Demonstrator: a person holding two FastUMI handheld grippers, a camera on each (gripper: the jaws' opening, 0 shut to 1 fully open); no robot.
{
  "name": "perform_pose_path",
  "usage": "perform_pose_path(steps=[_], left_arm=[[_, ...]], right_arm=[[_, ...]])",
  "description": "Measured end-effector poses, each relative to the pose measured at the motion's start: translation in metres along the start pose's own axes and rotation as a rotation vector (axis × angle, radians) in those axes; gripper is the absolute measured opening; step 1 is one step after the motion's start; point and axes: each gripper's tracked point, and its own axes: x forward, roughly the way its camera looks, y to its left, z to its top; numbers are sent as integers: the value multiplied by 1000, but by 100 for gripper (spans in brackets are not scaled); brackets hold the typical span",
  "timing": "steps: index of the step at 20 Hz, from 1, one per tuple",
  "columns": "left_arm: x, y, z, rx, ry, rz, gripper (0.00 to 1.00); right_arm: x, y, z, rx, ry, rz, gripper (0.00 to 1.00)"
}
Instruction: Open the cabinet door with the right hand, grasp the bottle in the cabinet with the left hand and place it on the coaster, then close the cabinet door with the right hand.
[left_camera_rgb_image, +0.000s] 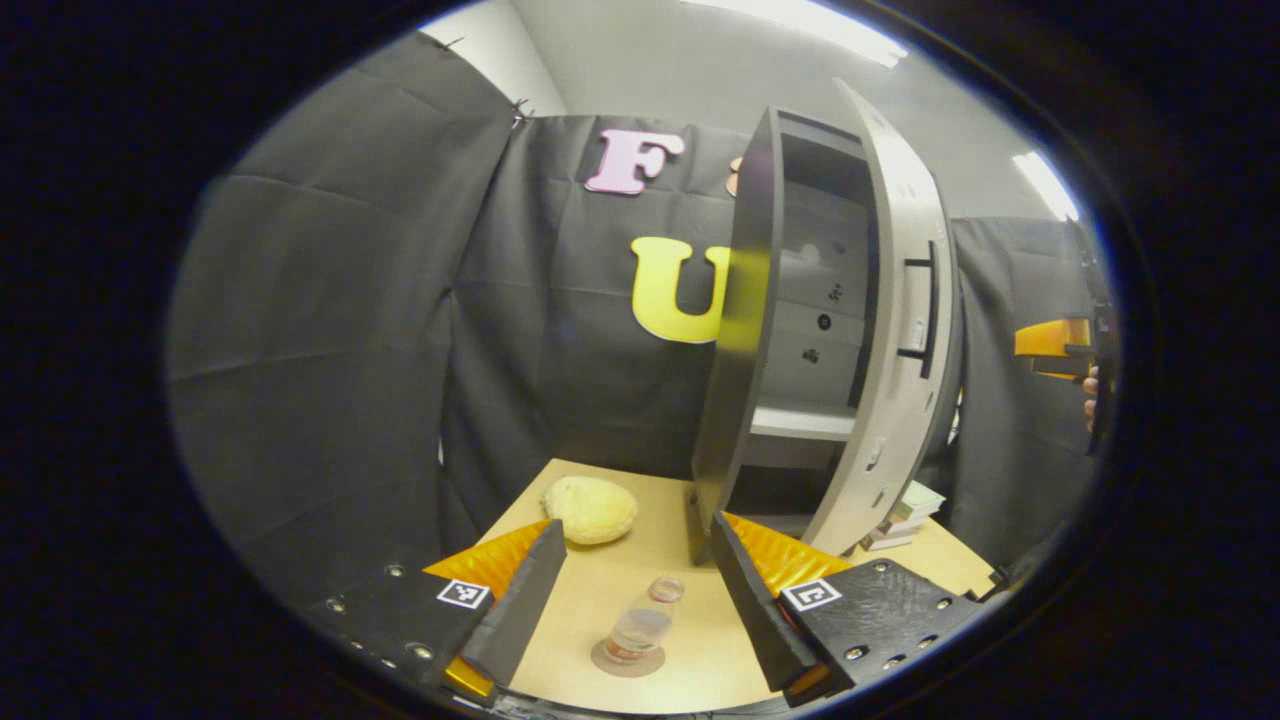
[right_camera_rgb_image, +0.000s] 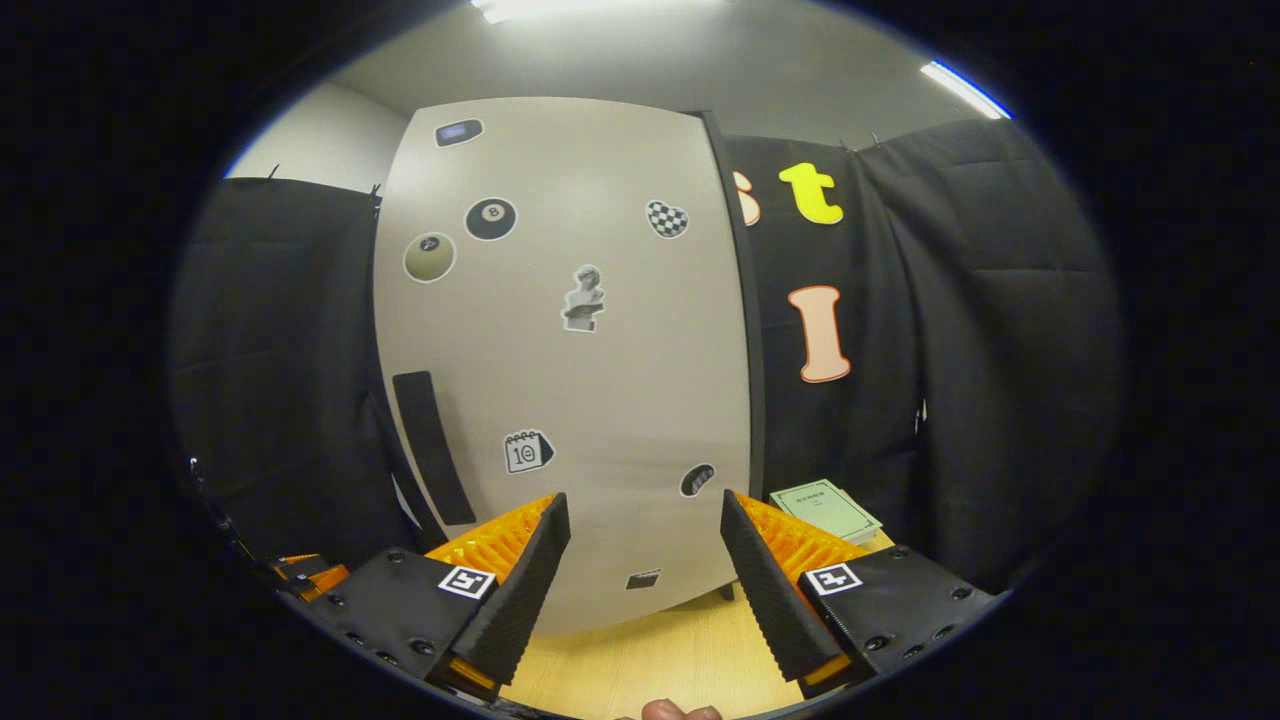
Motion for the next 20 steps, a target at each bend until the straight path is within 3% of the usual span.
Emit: perform_pose_path(steps=[4, 7, 8, 9, 15, 20], left_arm=[[9, -27, 19, 67, -37, 2, 90], [7, -57, 37, 37, -75, 7, 87], [7, -68, 43, 31, -83, 12, 92], [6, -75, 48, 29, -86, 24, 87], [-8, -126, 84, 28, -146, 52, 87], [-4, -157, 112, 8, -181, 66, 87]], right_arm=[[-4, -48, -10, -5, 13, -49, 96], [-2, -81, -12, 1, 10, -61, 97], [-2, -92, -12, 5, 9, -66, 97], [-3, -104, -14, 13, 9, -68, 96], [5, -168, -11, 39, -10, -75, 96], [12, -195, -15, 2, -8, -12, 97]])
